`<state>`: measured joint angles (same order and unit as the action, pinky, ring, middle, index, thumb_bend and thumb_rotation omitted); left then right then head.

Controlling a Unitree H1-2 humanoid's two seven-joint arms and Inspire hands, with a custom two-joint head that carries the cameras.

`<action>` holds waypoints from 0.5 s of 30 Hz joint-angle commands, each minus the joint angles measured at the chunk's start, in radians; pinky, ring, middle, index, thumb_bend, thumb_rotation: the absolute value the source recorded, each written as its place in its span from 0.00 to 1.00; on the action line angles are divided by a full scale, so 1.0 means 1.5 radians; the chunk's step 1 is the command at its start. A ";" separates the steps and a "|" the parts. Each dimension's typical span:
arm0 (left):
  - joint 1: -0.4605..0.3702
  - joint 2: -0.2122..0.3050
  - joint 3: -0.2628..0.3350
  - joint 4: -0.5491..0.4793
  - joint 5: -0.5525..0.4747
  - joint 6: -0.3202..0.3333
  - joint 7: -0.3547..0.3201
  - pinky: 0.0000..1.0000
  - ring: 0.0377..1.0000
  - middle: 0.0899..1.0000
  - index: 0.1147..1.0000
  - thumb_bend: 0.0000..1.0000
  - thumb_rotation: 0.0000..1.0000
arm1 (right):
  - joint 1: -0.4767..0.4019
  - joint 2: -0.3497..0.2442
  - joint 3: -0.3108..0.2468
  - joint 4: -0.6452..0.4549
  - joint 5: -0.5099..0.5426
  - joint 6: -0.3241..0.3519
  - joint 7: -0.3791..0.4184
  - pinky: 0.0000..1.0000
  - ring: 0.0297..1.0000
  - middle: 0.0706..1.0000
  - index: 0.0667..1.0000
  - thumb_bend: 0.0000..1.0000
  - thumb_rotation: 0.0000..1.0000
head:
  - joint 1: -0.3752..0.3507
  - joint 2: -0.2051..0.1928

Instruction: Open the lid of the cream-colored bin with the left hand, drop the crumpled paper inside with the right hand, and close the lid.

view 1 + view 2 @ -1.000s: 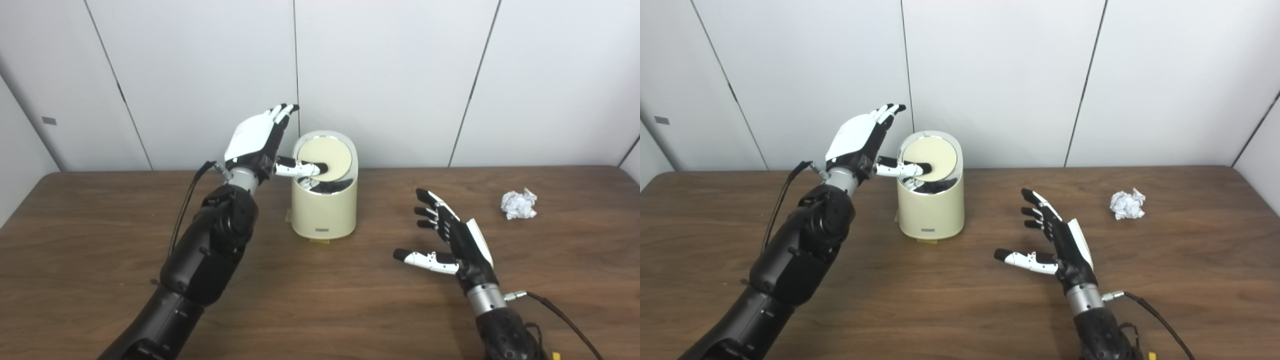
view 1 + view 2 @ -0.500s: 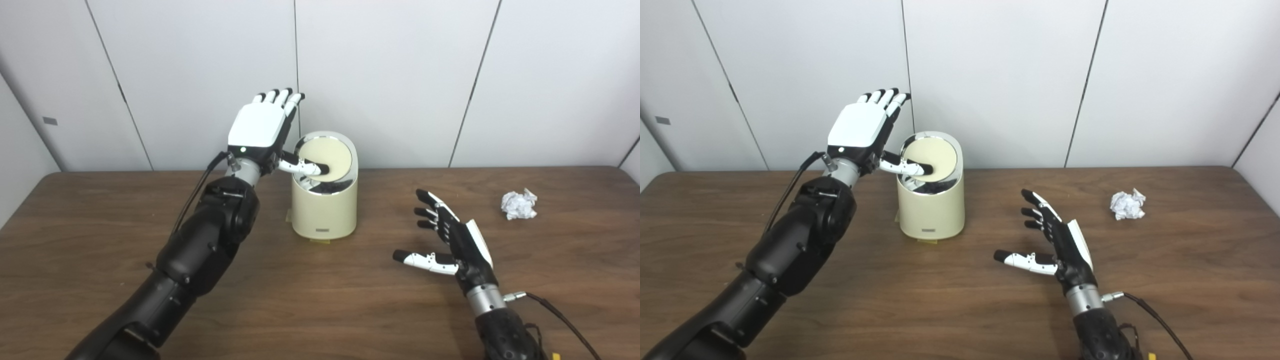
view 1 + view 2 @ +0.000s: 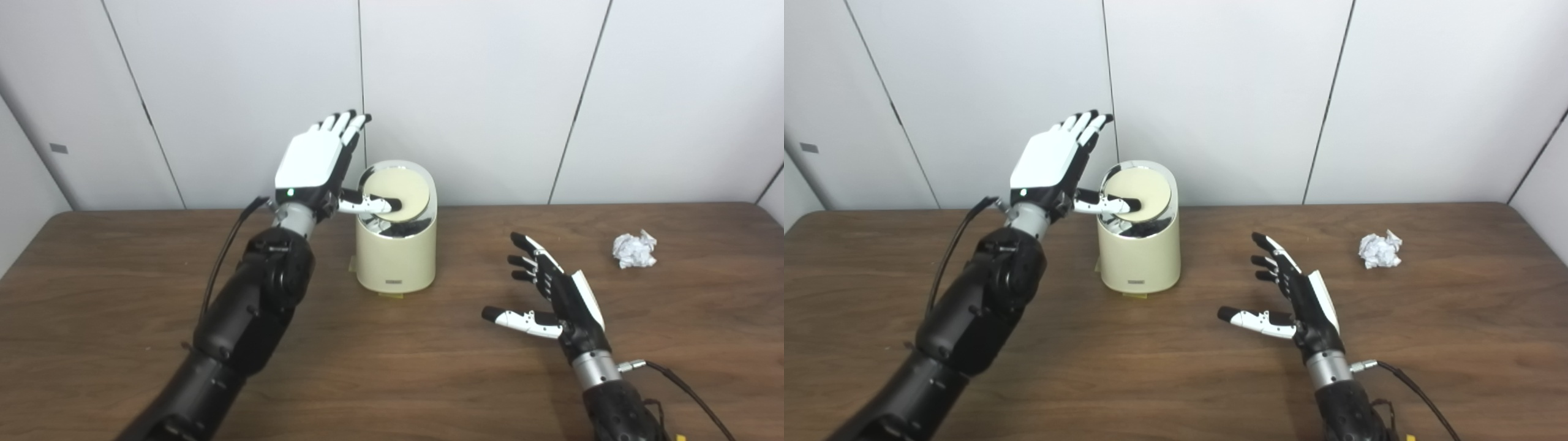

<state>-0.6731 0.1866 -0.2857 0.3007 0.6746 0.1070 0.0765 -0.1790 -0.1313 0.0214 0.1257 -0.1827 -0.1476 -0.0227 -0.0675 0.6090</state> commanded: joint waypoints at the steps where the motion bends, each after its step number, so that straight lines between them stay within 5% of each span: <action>1: -0.036 -0.008 0.044 -0.041 -0.068 -0.037 0.010 0.84 0.97 1.00 0.99 0.83 0.55 | -0.012 0.001 0.001 -0.010 -0.003 -0.015 -0.005 0.74 0.82 0.90 0.87 0.78 0.28 | 0.000 0.001; 5: -0.022 -0.025 0.102 -0.064 -0.181 -0.079 -0.013 0.78 0.92 0.96 0.98 0.82 0.55 | -0.013 -0.003 0.001 -0.005 -0.002 -0.018 -0.003 0.73 0.82 0.91 0.88 0.78 0.30 | 0.002 0.002; 15: 0.043 -0.019 0.150 -0.078 -0.284 -0.130 -0.034 0.78 0.91 0.94 0.97 0.84 0.55 | -0.013 -0.004 0.001 -0.004 -0.001 -0.020 -0.003 0.72 0.82 0.90 0.87 0.79 0.29 | 0.004 0.003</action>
<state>-0.5861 0.1538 -0.0716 0.2143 0.2735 -0.0487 0.0261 -0.1843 -0.1318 0.0242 0.1330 -0.1832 -0.1511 -0.0227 -0.0598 0.6136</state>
